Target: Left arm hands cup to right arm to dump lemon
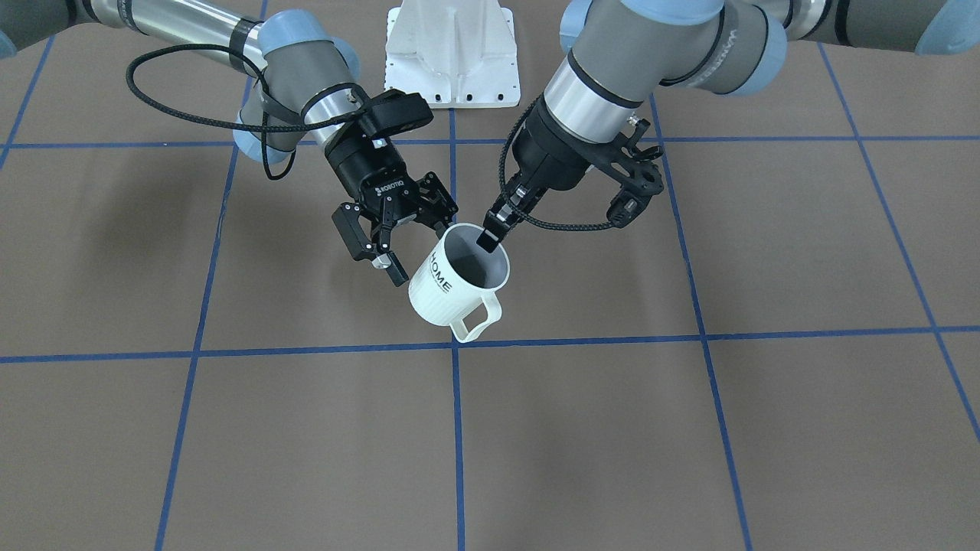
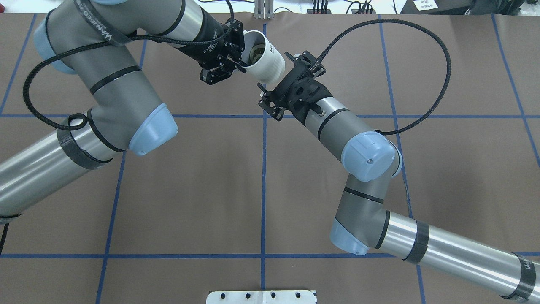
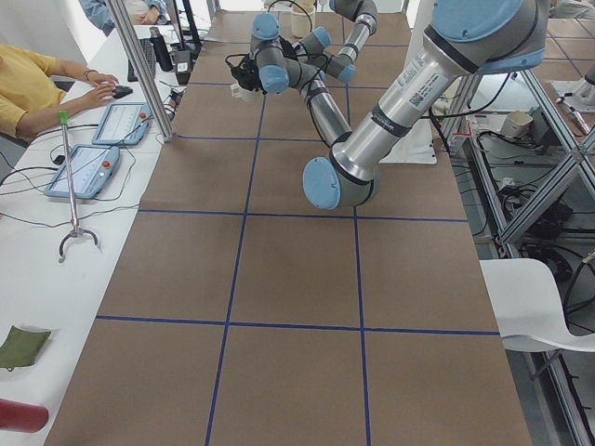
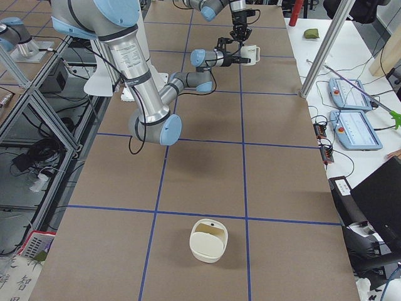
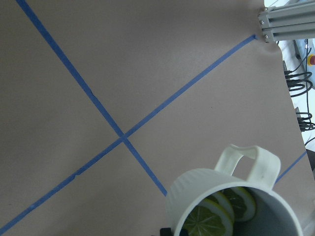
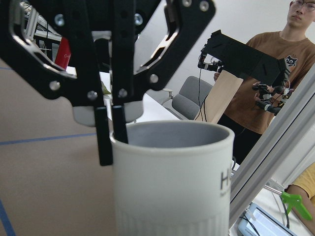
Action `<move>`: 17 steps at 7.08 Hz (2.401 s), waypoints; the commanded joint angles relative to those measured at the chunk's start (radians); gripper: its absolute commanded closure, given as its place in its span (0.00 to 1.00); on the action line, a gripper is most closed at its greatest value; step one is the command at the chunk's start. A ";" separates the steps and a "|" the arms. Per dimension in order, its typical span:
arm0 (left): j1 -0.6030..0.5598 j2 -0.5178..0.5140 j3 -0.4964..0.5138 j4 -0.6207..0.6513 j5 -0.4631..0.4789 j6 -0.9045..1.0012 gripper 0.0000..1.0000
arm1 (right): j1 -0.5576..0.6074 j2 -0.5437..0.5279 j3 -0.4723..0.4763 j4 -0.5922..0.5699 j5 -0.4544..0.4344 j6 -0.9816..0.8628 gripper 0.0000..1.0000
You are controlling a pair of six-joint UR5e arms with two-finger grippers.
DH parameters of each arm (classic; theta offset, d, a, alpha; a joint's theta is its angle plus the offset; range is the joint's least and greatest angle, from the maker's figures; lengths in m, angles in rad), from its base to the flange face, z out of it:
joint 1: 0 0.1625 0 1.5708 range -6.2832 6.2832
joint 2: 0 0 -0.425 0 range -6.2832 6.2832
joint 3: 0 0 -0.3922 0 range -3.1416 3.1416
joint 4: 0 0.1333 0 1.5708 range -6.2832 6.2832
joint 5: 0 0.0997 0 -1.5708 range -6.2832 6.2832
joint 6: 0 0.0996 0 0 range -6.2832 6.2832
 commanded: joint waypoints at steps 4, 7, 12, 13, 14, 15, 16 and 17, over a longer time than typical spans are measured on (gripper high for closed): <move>0.013 -0.012 -0.003 0.000 -0.010 0.000 1.00 | -0.001 -0.005 0.000 0.000 -0.005 0.000 0.06; 0.022 -0.014 -0.003 0.000 -0.010 0.000 1.00 | -0.001 -0.002 0.000 0.000 -0.005 0.000 0.06; 0.022 -0.014 -0.014 0.000 -0.013 0.003 1.00 | -0.001 -0.005 0.000 0.000 -0.021 0.000 0.06; 0.022 -0.014 -0.014 0.000 -0.014 0.003 1.00 | -0.001 -0.005 -0.002 0.000 -0.021 0.000 0.06; 0.022 -0.016 -0.021 0.000 -0.014 0.003 1.00 | -0.002 -0.007 -0.001 0.000 -0.021 0.000 0.06; 0.022 -0.016 -0.026 0.000 -0.016 0.003 1.00 | -0.005 -0.007 0.000 0.000 -0.024 0.000 0.06; 0.024 -0.016 -0.026 0.000 -0.016 0.003 1.00 | -0.006 -0.009 0.000 0.000 -0.024 0.000 0.06; 0.029 -0.016 -0.026 0.000 -0.014 0.003 1.00 | -0.007 -0.007 0.000 0.000 -0.024 0.000 0.06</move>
